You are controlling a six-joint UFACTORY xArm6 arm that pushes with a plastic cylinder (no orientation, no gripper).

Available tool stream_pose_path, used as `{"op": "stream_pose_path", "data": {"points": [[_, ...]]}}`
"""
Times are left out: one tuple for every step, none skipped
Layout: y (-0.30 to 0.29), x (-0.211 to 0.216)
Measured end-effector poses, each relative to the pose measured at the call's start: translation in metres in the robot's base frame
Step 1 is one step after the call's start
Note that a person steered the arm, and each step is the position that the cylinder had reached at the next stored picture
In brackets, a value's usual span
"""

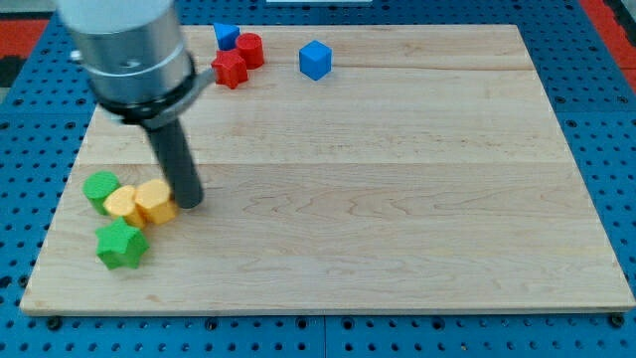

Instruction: Push blue triangle to the blue cube

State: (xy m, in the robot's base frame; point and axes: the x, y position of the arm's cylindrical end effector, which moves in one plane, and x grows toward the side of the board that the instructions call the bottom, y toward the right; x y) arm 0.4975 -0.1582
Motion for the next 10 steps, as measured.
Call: {"op": "stream_pose_path", "data": {"points": [[0.004, -0.007], [0.005, -0.009], [0.005, -0.009], [-0.001, -0.022], [-0.024, -0.051], [-0.028, -0.067], [0.085, -0.060], [0.190, -0.083], [0.211, -0.117], [0.226, -0.132]]}}
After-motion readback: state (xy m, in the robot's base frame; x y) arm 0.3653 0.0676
